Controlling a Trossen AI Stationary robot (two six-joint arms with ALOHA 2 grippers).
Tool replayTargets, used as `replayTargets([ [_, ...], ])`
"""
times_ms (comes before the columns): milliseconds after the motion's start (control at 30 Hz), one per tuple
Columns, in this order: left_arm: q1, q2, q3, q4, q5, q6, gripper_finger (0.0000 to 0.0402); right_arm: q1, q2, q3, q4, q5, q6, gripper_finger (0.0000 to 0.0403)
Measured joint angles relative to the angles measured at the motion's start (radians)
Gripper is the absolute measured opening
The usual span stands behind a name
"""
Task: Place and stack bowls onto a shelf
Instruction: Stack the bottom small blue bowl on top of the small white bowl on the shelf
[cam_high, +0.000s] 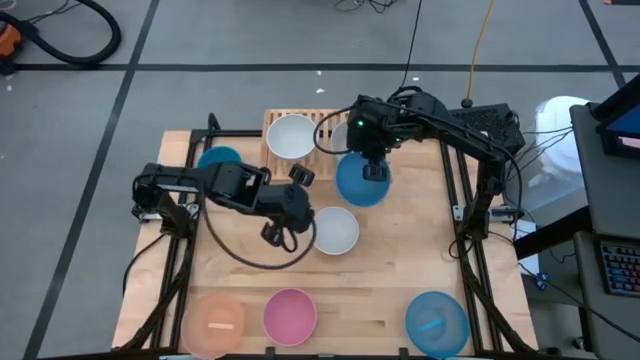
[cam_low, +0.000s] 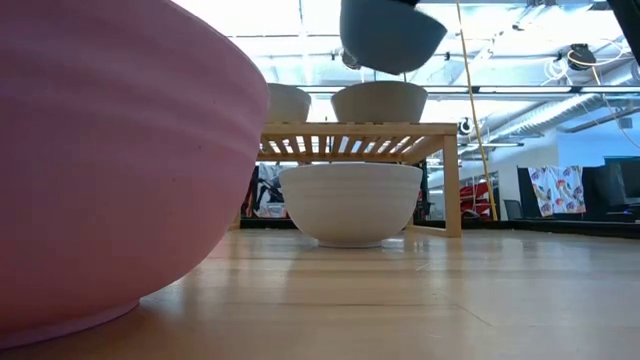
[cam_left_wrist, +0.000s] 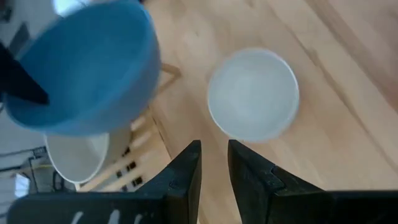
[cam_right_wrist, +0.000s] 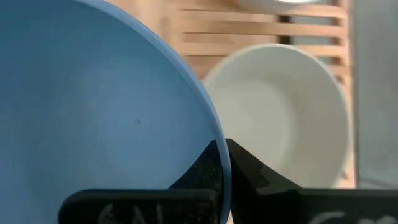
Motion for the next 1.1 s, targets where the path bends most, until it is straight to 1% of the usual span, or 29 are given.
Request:
replayTargets([
  [133, 0.013, 0.025, 0.000, 0.040, -0.002, -0.123, 0.0086, 0.000, 0.000, -0.003, -0.002, 0.095, 0.099, 0.0000],
  [200, 0.020, 0.034, 0.001, 0.085, -0.002, -0.218, 0.0086, 0.000, 0.000, -0.003, -0.002, 0.123, 0.133, 0.0000],
  [333, 0.019, 0.050, 0.002, 0.125, -0.013, -0.421, 0.0086, 0.004, 0.000, -0.004, 0.014, 0.197, 0.170, 0.0000],
  [400, 0.011, 0.054, 0.000, 0.112, -0.027, -0.470, 0.0086, 0.007, 0.000, -0.004, 0.021, 0.226, 0.171, 0.0000],
  [433, 0.004, 0.054, 0.000, 0.114, -0.037, -0.470, 0.0085, 0.007, 0.000, -0.004, 0.021, 0.229, 0.175, 0.0000],
  [533, -0.027, 0.053, 0.000, 0.146, -0.131, -0.444, 0.0085, 0.007, 0.000, -0.004, 0.021, 0.229, 0.199, 0.0000],
  [600, -0.038, 0.053, 0.000, 0.196, -0.200, -0.491, 0.0085, 0.008, 0.000, -0.004, 0.025, 0.229, 0.194, 0.0000],
  [667, -0.036, 0.053, 0.000, 0.226, -0.236, -0.608, 0.0085, 0.011, 0.000, -0.004, 0.044, 0.237, 0.191, 0.0000],
  [733, -0.034, 0.052, 0.000, 0.224, -0.268, -0.769, 0.0085, 0.019, 0.000, -0.004, 0.066, 0.268, 0.192, 0.0000],
  [833, -0.038, 0.051, -0.026, 0.212, -0.369, -0.959, 0.0085, 0.036, 0.000, -0.004, 0.087, 0.325, 0.192, 0.0000],
  [933, -0.046, 0.052, -0.072, 0.209, -0.478, -1.075, 0.0085, 0.054, 0.000, -0.005, 0.094, 0.350, 0.199, 0.0000],
  [1100, -0.055, 0.052, -0.129, 0.214, -0.565, -1.219, 0.0085, 0.083, 0.000, -0.005, 0.122, 0.367, 0.193, 0.0000],
])
